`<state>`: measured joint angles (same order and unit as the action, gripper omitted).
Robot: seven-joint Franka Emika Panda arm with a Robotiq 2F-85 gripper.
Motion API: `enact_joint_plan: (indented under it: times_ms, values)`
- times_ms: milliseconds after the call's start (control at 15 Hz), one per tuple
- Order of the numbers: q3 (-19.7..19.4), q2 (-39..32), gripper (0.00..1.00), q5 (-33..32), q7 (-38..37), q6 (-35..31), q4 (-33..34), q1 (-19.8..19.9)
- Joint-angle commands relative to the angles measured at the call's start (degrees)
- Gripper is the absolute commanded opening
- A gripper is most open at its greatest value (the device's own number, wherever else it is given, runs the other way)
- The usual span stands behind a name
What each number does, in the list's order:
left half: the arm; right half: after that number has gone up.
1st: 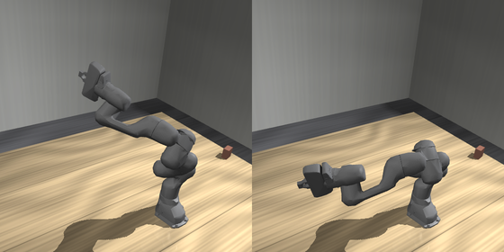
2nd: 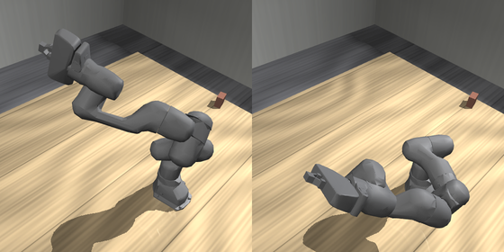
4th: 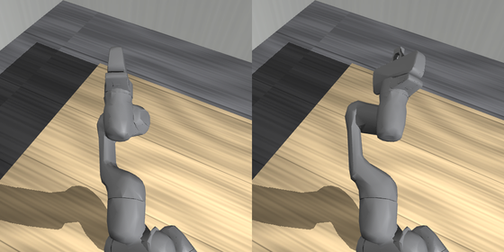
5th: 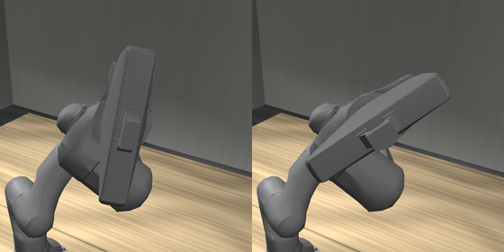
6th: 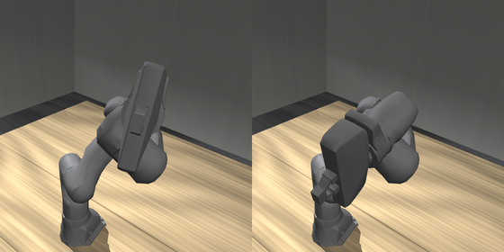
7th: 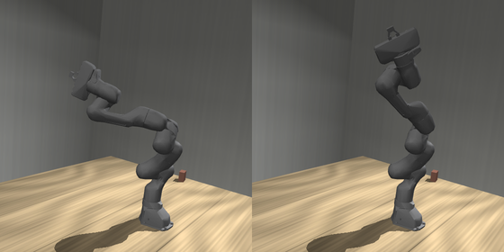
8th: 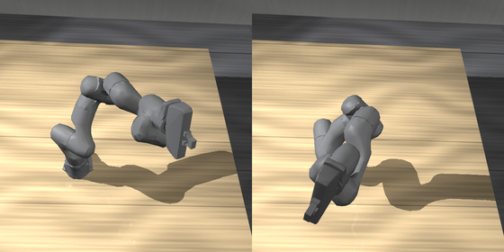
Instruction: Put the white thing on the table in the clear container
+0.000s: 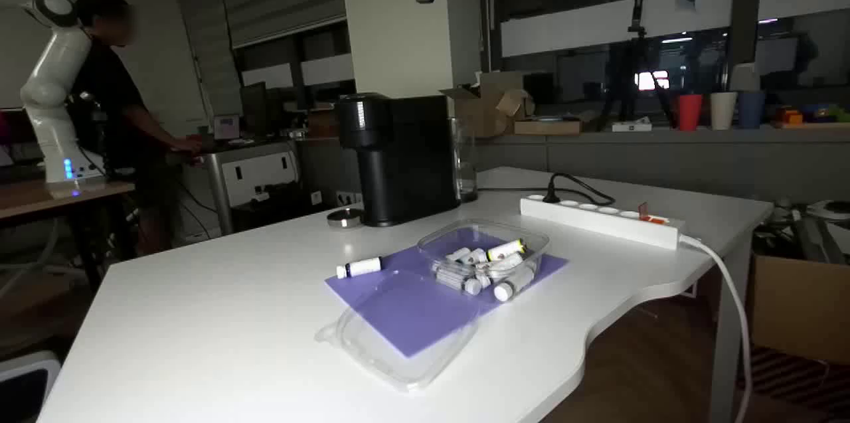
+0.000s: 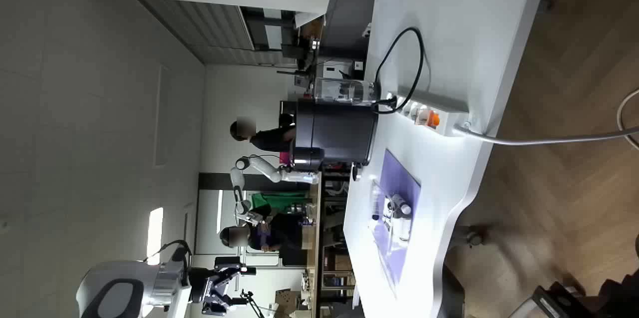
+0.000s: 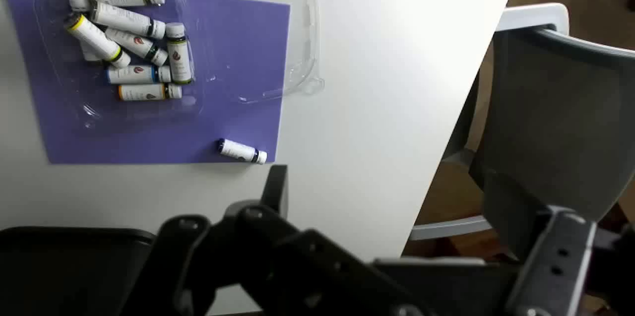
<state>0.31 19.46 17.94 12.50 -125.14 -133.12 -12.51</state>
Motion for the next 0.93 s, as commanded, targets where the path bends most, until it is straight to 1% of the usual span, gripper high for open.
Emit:
enact_joint_plan:
  times_ms: [0, 800, 867]
  values:
    - [0.90, -0.05, 1.00, 0.33, 0.22, 0.23, 0.18, 1.00]
    - [0.90, -0.02, 1.00, 0.33, 0.29, 0.19, 0.23, 0.99]
    - [0.82, -1.94, 1.00, 0.41, 0.53, 0.07, 1.58, 1.02]
